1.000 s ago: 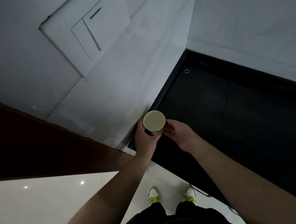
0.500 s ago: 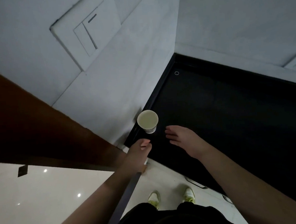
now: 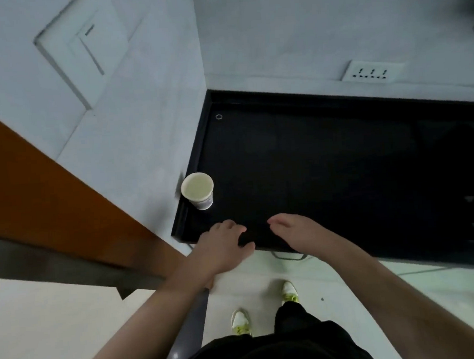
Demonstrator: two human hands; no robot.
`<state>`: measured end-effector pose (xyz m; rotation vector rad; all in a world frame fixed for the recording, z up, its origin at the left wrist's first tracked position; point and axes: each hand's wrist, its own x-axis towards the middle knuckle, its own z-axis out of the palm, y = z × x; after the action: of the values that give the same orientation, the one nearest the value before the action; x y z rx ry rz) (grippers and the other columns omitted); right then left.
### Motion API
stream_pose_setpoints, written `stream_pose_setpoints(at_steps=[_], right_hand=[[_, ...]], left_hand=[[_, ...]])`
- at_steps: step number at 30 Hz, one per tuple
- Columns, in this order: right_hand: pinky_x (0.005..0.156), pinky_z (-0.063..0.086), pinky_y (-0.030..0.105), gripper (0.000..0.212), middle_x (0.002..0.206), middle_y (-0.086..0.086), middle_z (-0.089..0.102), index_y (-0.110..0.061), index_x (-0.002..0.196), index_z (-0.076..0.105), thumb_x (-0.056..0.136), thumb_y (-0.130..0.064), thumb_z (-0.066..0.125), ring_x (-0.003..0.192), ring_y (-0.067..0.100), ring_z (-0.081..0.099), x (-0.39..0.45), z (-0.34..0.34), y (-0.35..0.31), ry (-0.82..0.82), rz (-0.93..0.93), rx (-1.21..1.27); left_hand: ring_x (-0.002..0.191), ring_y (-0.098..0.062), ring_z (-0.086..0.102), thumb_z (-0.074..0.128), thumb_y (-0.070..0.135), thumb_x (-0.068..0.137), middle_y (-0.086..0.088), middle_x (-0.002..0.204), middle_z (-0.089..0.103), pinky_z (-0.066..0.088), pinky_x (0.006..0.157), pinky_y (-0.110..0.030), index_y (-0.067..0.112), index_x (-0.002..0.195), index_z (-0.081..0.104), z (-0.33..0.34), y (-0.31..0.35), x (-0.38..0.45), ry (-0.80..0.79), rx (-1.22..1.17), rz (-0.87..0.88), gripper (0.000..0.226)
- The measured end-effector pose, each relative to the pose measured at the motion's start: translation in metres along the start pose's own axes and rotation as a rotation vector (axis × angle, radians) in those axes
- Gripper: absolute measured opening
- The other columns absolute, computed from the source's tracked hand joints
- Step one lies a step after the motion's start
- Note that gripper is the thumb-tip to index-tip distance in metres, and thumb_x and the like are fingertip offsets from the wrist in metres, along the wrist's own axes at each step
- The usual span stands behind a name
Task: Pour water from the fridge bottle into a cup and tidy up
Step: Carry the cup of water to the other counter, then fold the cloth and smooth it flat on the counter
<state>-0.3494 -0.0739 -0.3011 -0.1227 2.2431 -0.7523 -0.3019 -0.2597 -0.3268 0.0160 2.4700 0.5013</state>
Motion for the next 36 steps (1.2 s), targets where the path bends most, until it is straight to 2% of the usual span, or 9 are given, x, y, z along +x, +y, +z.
stream_pose_setpoints(at_steps=[3,6,10,13,17,23,30,36], right_hand=[[0.085,0.046,0.025,0.042,0.132,-0.004,0.056,-0.027,0.140,0.047,0.101,-0.041,0.044,0.103,0.010,0.057,-0.031,0.005,0.023,0.080,0.042,-0.007],[0.095,0.048,0.034,0.045,0.134,-0.001,0.055,-0.027,0.139,0.049,0.098,-0.046,0.045,0.113,0.018,0.057,-0.058,0.007,0.049,0.174,0.108,-0.012],[0.109,0.036,0.035,0.047,0.146,-0.004,0.046,-0.026,0.141,0.048,0.099,-0.046,0.042,0.133,0.019,0.041,-0.094,0.006,0.085,0.309,0.174,-0.062],[0.113,0.029,0.035,0.048,0.150,-0.006,0.039,-0.028,0.144,0.042,0.100,-0.046,0.039,0.138,0.019,0.033,-0.123,0.007,0.112,0.388,0.242,-0.094],[0.116,0.022,0.037,0.057,0.155,-0.004,0.032,-0.025,0.151,0.026,0.100,-0.048,0.036,0.144,0.020,0.024,-0.165,0.016,0.149,0.517,0.342,-0.059],[0.117,0.015,0.036,0.057,0.154,-0.005,0.032,-0.024,0.151,0.025,0.100,-0.049,0.032,0.145,0.019,0.021,-0.232,0.035,0.208,0.659,0.485,-0.060],[0.117,0.012,0.035,0.057,0.154,-0.005,0.033,-0.024,0.151,0.026,0.100,-0.050,0.030,0.144,0.019,0.020,-0.311,0.052,0.268,0.764,0.610,0.001],[0.118,0.013,0.037,0.056,0.154,-0.002,0.033,-0.023,0.150,0.028,0.100,-0.050,0.030,0.144,0.021,0.021,-0.363,0.060,0.296,0.863,0.716,0.045]], left_hand=[[0.142,-0.022,0.031,0.039,0.053,0.099,-0.001,0.154,0.035,0.033,0.113,-0.042,0.024,0.150,0.037,0.002,0.019,-0.008,0.020,0.155,0.081,0.059],[0.141,-0.020,0.032,0.038,0.051,0.100,0.001,0.153,0.036,0.032,0.112,-0.040,0.024,0.149,0.038,0.005,0.044,-0.012,0.075,0.251,0.206,0.056],[0.142,-0.019,0.031,0.033,0.047,0.103,0.001,0.154,0.034,0.027,0.115,-0.040,0.024,0.150,0.036,0.016,0.086,-0.012,0.095,0.363,0.360,0.053],[0.138,-0.018,0.037,0.032,0.040,0.104,0.002,0.150,0.039,0.031,0.114,-0.040,0.024,0.149,0.037,0.030,0.121,-0.007,0.053,0.382,0.472,0.049],[0.131,-0.016,0.042,0.031,0.041,0.103,0.005,0.143,0.045,0.034,0.110,-0.039,0.025,0.146,0.041,0.054,0.171,-0.008,0.026,0.433,0.599,0.047],[0.147,-0.015,0.019,0.026,0.054,0.102,0.004,0.159,0.027,0.017,0.119,-0.039,0.028,0.153,0.030,0.094,0.255,-0.037,-0.077,0.571,0.793,0.057],[0.150,-0.013,0.012,0.023,0.054,0.103,0.004,0.164,0.020,0.010,0.120,-0.038,0.030,0.155,0.024,0.147,0.337,-0.078,-0.112,0.667,0.937,0.058],[0.150,-0.013,0.012,0.024,0.054,0.102,0.003,0.163,0.021,0.011,0.120,-0.039,0.029,0.155,0.024,0.175,0.387,-0.106,-0.105,0.729,1.041,0.058]])
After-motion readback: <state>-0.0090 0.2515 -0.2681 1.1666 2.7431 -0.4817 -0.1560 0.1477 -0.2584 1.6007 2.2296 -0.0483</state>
